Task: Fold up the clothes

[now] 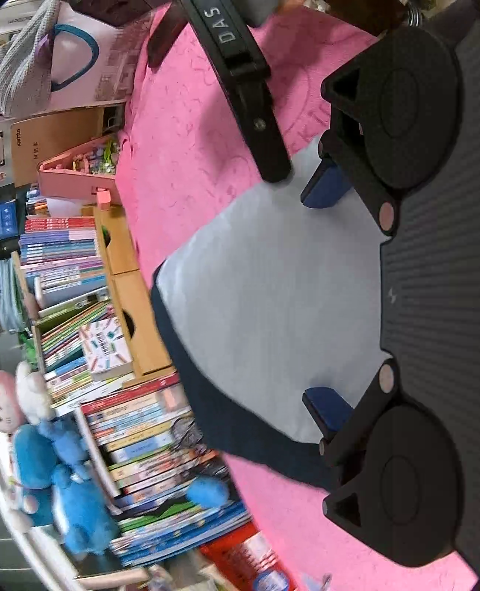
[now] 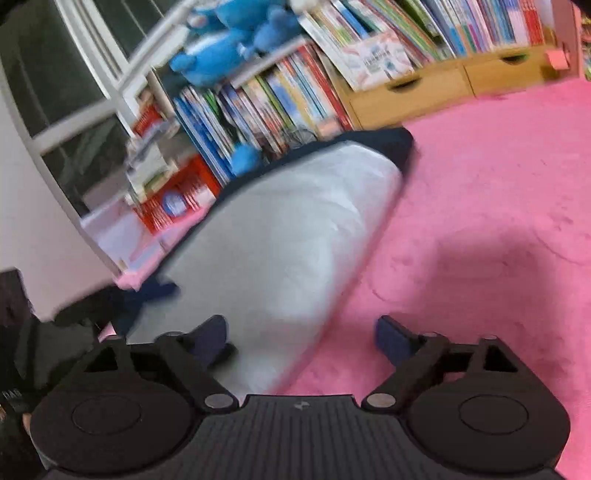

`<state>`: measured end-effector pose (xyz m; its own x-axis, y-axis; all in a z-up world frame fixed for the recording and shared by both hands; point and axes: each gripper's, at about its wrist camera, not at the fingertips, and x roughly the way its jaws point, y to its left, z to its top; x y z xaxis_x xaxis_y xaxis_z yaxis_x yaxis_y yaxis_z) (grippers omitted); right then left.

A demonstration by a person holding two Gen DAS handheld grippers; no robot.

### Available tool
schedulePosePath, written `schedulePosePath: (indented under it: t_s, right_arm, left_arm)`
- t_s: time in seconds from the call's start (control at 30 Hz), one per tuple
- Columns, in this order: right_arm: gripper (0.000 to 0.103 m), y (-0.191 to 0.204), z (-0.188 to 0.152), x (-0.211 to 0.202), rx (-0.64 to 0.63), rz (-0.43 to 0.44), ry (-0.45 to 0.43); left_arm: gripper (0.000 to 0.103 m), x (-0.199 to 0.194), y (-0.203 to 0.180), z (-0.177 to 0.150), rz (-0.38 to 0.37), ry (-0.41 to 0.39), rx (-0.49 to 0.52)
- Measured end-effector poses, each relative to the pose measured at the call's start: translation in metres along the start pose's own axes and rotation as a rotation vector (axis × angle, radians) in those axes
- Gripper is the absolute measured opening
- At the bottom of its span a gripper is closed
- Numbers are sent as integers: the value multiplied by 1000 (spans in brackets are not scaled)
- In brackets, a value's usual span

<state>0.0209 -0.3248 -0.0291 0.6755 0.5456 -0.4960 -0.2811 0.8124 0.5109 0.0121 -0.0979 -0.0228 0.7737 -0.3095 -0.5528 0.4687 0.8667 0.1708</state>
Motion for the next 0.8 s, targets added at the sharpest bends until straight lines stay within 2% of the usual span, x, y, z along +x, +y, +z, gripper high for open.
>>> schedulePosePath:
  t_s: [0.1,0.17,0.23,0.27,0.33,0.43,0.5,0.67,0.73,0.77,0.8]
  right_arm:
    - [88,-4,8,22,97,65,-10]
    - [79,-11,19,34,162,40,-29]
    - [43,-22,34,42,218,-44,-34]
    - [40,-33,41,45,273,-61,-36]
    - [33,-58,54,52,400,-25,-33]
    - [33,-78,80,68,459,-22,-13]
    - [33,-78,96,79,414,-57,-22]
    - [33,-95,124,101,423,-116,-78]
    - [30,-99,138,109,355,-194,-130]
    - [24,-103,144,108,351,-259,-159]
    - [23,-108,150,107,346,-323,-187]
  left_arm:
    - [103,7,11,-7,-56,25,-47]
    - [103,9,14,-8,-68,28,-53]
    - [103,10,16,-9,-80,31,-59]
    - [103,10,18,-9,-86,33,-64]
    - [103,10,19,-10,-96,40,-73]
    - [103,10,21,-10,-99,47,-82]
    - [103,10,22,-9,-102,52,-87]
    - [103,10,24,-9,-107,53,-91]
    - [103,10,24,-9,-111,55,-91]
    - [103,10,24,-9,-113,55,-92]
    - [103,10,24,-9,-116,56,-92]
